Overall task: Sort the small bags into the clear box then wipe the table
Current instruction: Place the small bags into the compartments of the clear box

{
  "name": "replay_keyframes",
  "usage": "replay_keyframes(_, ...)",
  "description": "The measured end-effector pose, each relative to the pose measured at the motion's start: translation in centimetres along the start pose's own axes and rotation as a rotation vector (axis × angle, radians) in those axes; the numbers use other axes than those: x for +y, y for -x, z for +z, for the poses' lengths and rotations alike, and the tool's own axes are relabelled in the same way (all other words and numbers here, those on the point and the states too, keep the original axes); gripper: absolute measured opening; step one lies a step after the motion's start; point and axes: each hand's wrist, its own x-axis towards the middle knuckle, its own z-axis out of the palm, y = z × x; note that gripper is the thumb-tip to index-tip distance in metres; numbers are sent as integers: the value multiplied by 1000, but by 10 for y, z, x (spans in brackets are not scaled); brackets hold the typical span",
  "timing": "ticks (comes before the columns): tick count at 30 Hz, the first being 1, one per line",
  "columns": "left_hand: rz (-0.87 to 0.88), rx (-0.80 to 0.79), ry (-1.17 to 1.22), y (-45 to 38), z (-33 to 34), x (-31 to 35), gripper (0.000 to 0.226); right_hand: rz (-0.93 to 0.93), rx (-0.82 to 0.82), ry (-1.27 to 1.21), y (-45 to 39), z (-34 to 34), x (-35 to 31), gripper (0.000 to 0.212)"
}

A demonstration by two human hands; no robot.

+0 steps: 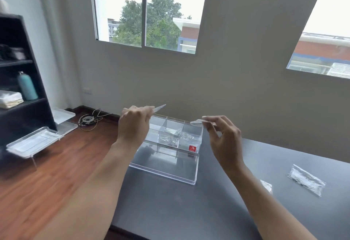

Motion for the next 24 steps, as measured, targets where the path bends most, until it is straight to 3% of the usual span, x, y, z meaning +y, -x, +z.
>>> replay_keyframes(5, 42, -147, -150, 5, 11, -1, 38, -88, -189, 98, 3, 24, 15, 16)
replay_keyframes(12, 27, -441, -130, 10, 19, 9, 53, -74, -328, 163, 12, 26, 24, 24)
replay_keyframes(16, -22, -467, -22, 11, 16, 13, 61, -83, -450, 269, 17, 26, 25, 43)
replay_keyframes(24, 0, -579, -204, 11, 8, 17, 64, -109, -531, 316, 15, 23, 32, 55)
